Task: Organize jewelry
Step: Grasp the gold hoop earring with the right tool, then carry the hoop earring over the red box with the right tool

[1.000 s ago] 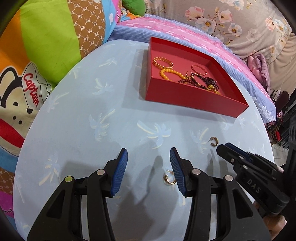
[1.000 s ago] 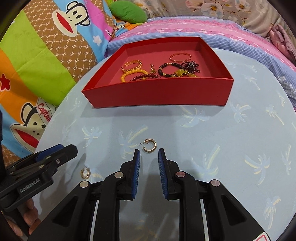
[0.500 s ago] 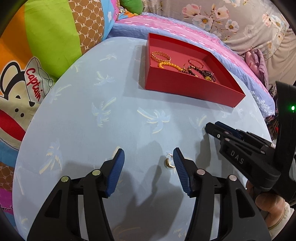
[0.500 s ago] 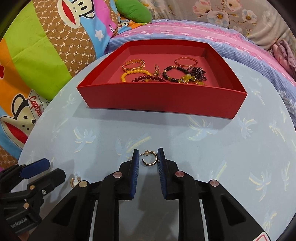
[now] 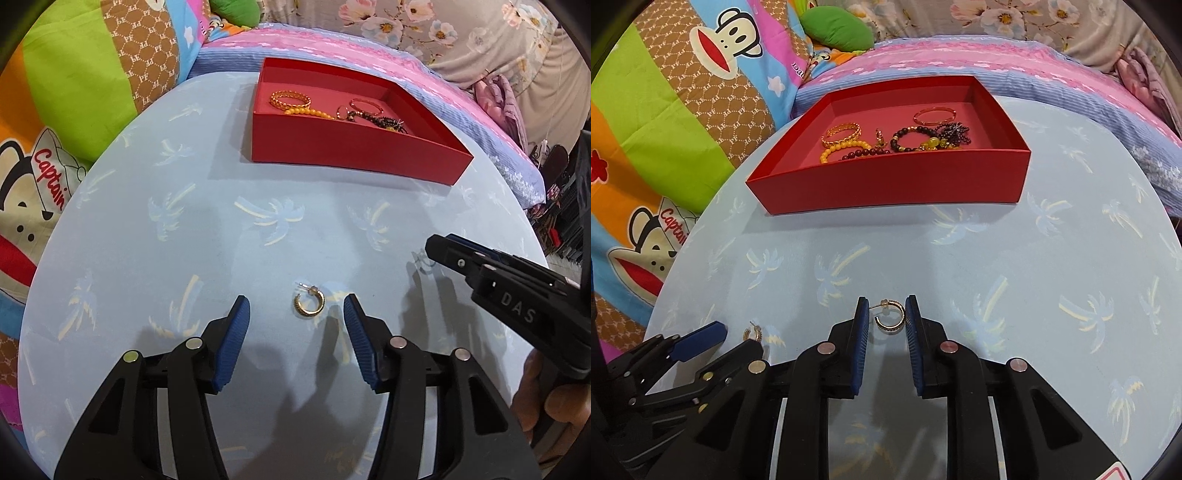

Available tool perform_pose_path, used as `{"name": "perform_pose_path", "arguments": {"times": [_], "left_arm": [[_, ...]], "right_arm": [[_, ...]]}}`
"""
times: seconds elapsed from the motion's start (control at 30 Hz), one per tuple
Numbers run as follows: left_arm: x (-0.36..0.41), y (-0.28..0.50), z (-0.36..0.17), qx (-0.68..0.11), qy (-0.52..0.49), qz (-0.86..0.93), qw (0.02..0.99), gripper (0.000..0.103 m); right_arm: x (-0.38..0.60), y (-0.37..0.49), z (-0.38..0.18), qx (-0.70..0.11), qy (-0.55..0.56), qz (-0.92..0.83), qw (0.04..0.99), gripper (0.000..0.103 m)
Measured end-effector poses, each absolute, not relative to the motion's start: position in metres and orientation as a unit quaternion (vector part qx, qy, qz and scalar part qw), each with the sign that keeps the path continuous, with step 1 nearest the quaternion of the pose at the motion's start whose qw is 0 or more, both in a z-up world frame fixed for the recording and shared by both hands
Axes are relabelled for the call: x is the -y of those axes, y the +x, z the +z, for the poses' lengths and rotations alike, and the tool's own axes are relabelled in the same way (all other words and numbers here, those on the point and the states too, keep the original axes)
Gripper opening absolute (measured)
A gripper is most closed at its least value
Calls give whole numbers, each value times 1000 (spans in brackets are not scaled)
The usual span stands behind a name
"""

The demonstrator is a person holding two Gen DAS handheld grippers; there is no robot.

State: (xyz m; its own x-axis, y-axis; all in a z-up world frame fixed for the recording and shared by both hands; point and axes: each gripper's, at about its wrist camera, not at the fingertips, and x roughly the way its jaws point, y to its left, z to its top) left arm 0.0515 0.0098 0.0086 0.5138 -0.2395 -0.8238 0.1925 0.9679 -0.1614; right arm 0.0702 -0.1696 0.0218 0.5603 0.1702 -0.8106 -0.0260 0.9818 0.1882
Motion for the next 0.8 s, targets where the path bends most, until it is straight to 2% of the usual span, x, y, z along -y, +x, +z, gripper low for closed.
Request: {"name": "perform_pose_path", "arguments": {"times": [0.07,0.17,0.23,0.4,0.8], "left_arm": [[-8,53,8,-475,-21,-124,871,44],[-6,54,8,-474,-16,-124,872,31],[-6,54,8,-474,-13,-125,872,29],[-5,54,7,-474,-9,-126,871,16],[4,59,19,-472,-3,-134,871,16]], "right_arm": [[170,68,22,-466,79,57,880,19],[169,66,21,-467,79,58,879,19],[168,65,21,-467,78,60,879,19],[168,63,21,-467,80,62,878,19],[170,57,36,-454,82,69,884,19]]}}
